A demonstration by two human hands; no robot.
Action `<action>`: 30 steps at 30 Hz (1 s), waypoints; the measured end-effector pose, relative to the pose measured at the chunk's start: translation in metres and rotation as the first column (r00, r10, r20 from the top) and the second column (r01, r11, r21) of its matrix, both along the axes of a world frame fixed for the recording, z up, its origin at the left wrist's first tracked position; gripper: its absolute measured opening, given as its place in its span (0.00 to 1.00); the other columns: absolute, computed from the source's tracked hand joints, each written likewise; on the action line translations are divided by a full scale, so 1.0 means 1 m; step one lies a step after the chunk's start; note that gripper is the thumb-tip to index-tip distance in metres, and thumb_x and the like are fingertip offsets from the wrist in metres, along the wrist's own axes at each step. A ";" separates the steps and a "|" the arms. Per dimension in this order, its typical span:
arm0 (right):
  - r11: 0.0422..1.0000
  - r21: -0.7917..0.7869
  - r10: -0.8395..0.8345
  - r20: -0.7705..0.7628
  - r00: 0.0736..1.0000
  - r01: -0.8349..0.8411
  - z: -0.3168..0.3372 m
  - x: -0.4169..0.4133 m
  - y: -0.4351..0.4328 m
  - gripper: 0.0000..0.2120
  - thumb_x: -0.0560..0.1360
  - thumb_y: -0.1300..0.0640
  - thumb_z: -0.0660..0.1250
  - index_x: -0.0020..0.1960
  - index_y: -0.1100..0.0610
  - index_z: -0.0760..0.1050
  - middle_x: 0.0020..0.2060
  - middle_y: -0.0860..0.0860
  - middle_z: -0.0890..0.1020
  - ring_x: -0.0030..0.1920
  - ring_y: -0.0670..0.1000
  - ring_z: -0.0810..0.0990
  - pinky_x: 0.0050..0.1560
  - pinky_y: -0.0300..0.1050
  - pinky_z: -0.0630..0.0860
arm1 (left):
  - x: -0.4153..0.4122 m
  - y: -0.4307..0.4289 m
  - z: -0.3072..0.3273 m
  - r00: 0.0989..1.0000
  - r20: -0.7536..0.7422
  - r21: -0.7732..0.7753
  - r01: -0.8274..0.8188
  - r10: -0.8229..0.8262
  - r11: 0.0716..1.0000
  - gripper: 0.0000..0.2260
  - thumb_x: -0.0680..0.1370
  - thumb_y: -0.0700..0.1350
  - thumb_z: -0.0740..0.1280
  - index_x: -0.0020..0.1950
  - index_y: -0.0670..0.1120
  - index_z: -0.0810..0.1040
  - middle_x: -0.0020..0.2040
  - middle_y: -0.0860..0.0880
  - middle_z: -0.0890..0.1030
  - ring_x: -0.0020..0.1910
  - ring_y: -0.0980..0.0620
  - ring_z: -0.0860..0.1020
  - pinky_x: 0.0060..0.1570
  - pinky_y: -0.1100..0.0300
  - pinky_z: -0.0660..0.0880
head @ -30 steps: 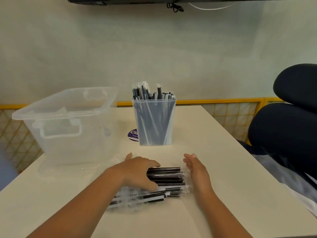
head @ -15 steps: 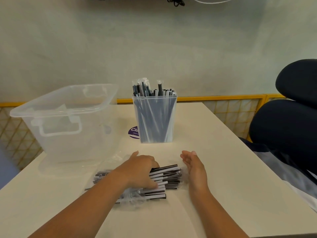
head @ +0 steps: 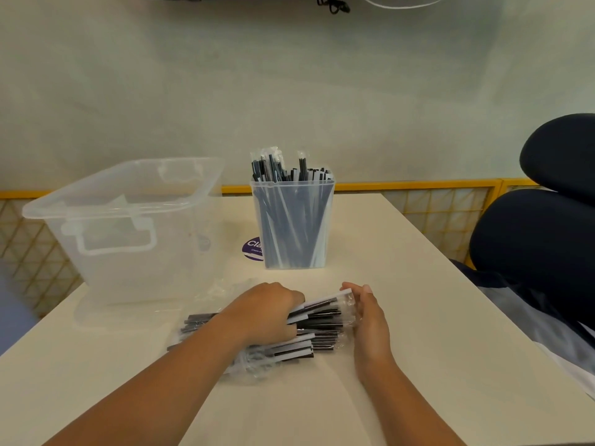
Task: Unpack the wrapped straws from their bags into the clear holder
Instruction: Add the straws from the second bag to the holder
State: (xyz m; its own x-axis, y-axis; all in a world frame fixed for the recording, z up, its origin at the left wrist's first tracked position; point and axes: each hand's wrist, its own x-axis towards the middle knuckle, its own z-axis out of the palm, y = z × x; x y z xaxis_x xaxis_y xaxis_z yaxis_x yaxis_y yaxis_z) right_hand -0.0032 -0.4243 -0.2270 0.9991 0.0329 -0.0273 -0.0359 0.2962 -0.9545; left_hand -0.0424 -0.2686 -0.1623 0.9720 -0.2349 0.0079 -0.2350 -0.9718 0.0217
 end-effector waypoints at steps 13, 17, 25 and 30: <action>0.994 0.110 -0.016 0.009 1.000 0.015 0.004 0.008 0.001 0.24 0.81 0.45 0.45 0.52 0.54 0.77 0.55 0.53 0.78 0.57 0.49 0.72 0.56 0.44 0.68 | 0.009 -0.020 0.044 0.999 0.037 -0.332 0.022 -0.011 0.943 0.04 0.77 0.45 0.62 0.48 0.48 0.68 0.36 0.52 0.71 0.32 0.54 0.70 0.31 0.59 0.66; 0.995 0.095 0.002 0.006 1.000 -0.003 0.008 0.010 0.003 0.23 0.81 0.46 0.45 0.52 0.54 0.77 0.57 0.53 0.78 0.61 0.50 0.72 0.66 0.47 0.63 | 0.014 -0.026 0.067 0.992 0.123 -0.539 0.070 -0.003 0.839 0.09 0.78 0.45 0.63 0.57 0.47 0.71 0.37 0.51 0.74 0.33 0.54 0.73 0.33 0.61 0.70; 0.988 -0.155 0.014 0.044 0.999 -0.007 0.005 0.010 0.012 0.20 0.82 0.48 0.48 0.60 0.54 0.75 0.62 0.49 0.75 0.66 0.48 0.69 0.64 0.43 0.60 | 0.015 -0.033 0.098 0.916 0.363 -0.842 0.244 0.171 0.481 0.08 0.78 0.42 0.63 0.46 0.56 0.70 0.33 0.54 0.76 0.32 0.63 0.76 0.36 0.76 0.71; 0.948 -0.315 0.067 0.059 0.996 -0.045 0.006 0.007 0.015 0.20 0.82 0.49 0.49 0.63 0.54 0.75 0.61 0.48 0.74 0.67 0.49 0.68 0.65 0.41 0.61 | 0.014 -0.029 0.105 0.875 0.371 -0.903 0.262 0.312 0.339 0.06 0.78 0.44 0.62 0.44 0.54 0.69 0.32 0.53 0.76 0.35 0.59 0.77 0.43 0.67 0.73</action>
